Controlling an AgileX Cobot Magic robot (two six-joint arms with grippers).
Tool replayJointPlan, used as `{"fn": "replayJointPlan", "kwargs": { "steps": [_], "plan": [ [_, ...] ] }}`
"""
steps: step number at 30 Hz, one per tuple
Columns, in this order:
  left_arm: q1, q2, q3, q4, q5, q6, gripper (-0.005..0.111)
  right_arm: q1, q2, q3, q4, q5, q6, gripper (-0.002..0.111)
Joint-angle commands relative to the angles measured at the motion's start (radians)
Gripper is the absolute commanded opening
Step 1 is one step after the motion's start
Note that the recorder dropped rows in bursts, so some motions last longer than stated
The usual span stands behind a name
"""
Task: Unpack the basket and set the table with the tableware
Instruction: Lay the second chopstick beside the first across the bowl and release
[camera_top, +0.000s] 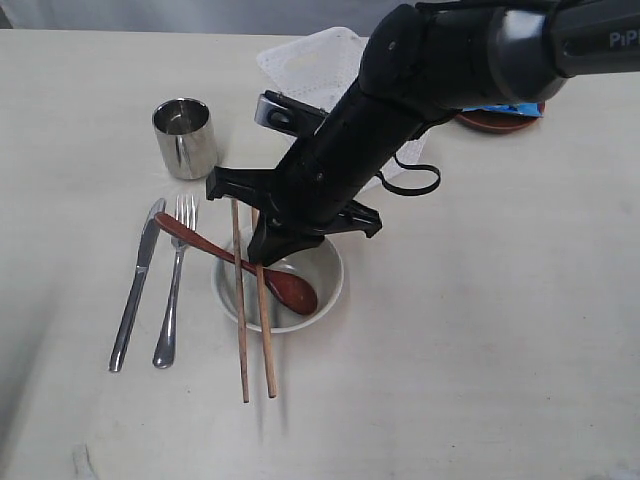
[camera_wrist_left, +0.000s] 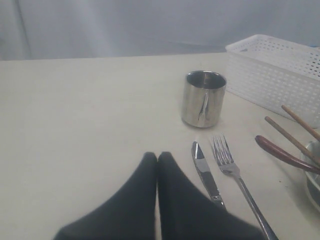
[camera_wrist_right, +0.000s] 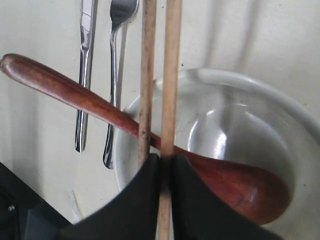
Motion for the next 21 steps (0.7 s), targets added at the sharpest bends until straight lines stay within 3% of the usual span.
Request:
{"fn": "replayJointPlan", "kwargs": {
  "steps": [1,10,17,21],
  "plan": [
    [-0.005,-0.003,0.003,0.009,-0.011,-0.004,0.0,0.0,0.0,-0.002,0.003,0.001,-0.013,0.0],
    [-0.005,-0.003,0.003,0.009,-0.011,-0.004,0.0,0.0,0.0,-0.002,0.003,0.017,-0.039,0.002],
    [-0.005,-0.003,0.003,0.009,-0.011,-0.004,0.0,0.0,0.0,-0.002,0.039,0.005,-0.054,0.04],
    [-0.005,-0.003,0.003,0.009,-0.011,-0.004,0.0,0.0,0.0,-0.002,0.124,0.002,-0.112,0.041]
  ]
}}
